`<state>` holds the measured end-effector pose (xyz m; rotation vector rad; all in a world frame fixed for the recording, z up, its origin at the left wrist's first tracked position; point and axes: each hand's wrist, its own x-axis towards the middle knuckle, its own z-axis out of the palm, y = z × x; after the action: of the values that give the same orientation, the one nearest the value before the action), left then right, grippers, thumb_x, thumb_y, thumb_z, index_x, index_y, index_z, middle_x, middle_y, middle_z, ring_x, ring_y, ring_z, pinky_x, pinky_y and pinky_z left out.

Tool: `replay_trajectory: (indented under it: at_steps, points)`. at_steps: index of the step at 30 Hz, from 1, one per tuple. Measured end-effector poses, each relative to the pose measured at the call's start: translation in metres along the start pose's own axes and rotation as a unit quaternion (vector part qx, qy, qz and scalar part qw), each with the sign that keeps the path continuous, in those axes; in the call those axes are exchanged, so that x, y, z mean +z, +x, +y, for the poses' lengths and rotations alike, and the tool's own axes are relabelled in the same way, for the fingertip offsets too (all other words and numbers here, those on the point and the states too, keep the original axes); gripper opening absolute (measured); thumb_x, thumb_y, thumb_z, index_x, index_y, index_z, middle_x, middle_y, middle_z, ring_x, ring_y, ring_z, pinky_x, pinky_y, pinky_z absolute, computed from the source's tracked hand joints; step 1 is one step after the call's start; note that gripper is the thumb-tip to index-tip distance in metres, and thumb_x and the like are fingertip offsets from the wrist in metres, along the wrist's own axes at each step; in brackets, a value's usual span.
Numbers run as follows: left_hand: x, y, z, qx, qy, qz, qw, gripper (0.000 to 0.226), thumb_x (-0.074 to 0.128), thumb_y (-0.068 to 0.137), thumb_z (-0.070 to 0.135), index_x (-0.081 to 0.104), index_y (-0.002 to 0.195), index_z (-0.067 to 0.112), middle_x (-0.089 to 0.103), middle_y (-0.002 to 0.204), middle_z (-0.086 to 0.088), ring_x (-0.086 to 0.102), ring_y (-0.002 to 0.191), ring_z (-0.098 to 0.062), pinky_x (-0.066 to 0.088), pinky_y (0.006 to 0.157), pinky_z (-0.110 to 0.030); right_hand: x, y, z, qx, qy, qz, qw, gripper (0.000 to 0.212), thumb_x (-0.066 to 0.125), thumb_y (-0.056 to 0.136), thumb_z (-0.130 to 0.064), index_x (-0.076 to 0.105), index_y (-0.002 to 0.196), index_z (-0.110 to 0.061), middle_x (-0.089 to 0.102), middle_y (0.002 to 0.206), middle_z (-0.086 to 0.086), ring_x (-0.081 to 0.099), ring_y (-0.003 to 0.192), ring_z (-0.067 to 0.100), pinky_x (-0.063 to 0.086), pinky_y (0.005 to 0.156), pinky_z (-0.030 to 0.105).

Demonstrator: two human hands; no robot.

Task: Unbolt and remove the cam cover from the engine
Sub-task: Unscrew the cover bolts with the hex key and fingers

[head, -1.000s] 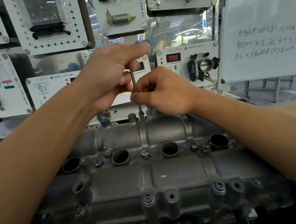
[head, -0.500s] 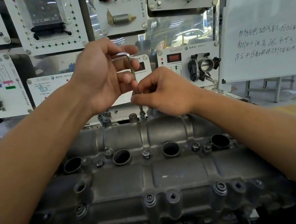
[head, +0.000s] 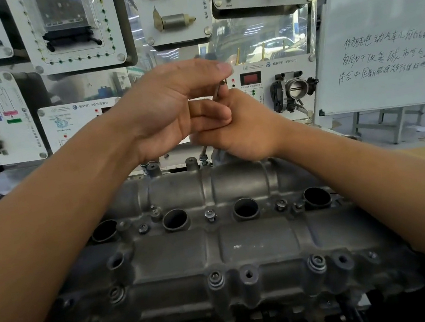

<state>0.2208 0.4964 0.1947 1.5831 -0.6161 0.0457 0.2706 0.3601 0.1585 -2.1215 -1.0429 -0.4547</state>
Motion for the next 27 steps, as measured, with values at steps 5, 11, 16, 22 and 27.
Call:
replay_trajectory:
  at_steps: [5,11,16,22,27]
  points:
    - [0.002,0.002,0.0,0.01,0.028,0.049,0.998,0.024,0.074,0.072,0.033,0.064,0.086,0.015,0.059,0.078,-0.001,0.058,0.053,-0.012,0.058,0.059,-0.025,-0.001,-0.003,-0.001,0.016,0.018,0.012,1.0,0.042,0.07,0.086,-0.009,0.047,0.051,-0.01,0.043,0.05,-0.001,0.04,0.049,0.007,0.037,0.055,0.021]
    - [-0.004,0.001,0.003,0.021,0.054,0.157,0.986,0.013,0.067,0.094,0.026,0.06,0.09,0.016,0.054,0.065,0.004,0.045,0.043,-0.008,0.05,0.049,-0.025,-0.001,-0.003,-0.004,0.011,0.009,-0.004,1.0,0.041,0.07,0.088,-0.013,0.052,0.051,-0.016,0.038,0.048,-0.006,0.032,0.046,0.005,0.031,0.052,0.019]
    - [-0.01,0.004,0.003,0.019,0.081,0.24,0.967,0.017,0.066,0.096,0.028,0.054,0.088,0.018,0.054,0.063,0.005,0.041,0.04,-0.007,0.046,0.047,-0.023,0.0,-0.002,-0.001,0.004,0.014,-0.012,1.0,0.023,0.07,0.089,-0.015,0.069,0.066,-0.016,0.047,0.049,-0.006,0.035,0.046,0.003,0.032,0.052,0.015]
    - [-0.015,0.006,0.004,0.023,0.049,0.261,0.964,0.007,0.063,0.095,0.018,0.058,0.092,0.014,0.057,0.058,0.004,0.038,0.038,-0.007,0.045,0.046,-0.021,0.0,-0.002,0.0,0.009,0.025,-0.009,1.0,0.014,0.07,0.089,-0.014,0.075,0.078,-0.007,0.057,0.055,0.0,0.04,0.045,0.003,0.035,0.05,0.012]
    - [-0.02,0.005,0.005,-0.003,-0.037,0.244,0.969,0.02,0.052,0.094,0.014,0.048,0.075,0.016,0.057,0.061,0.0,0.035,0.036,-0.007,0.046,0.047,-0.022,0.0,-0.001,0.0,0.011,0.029,-0.013,0.999,0.017,0.071,0.089,-0.017,0.073,0.072,-0.012,0.058,0.056,0.004,0.042,0.049,0.008,0.037,0.05,0.015]
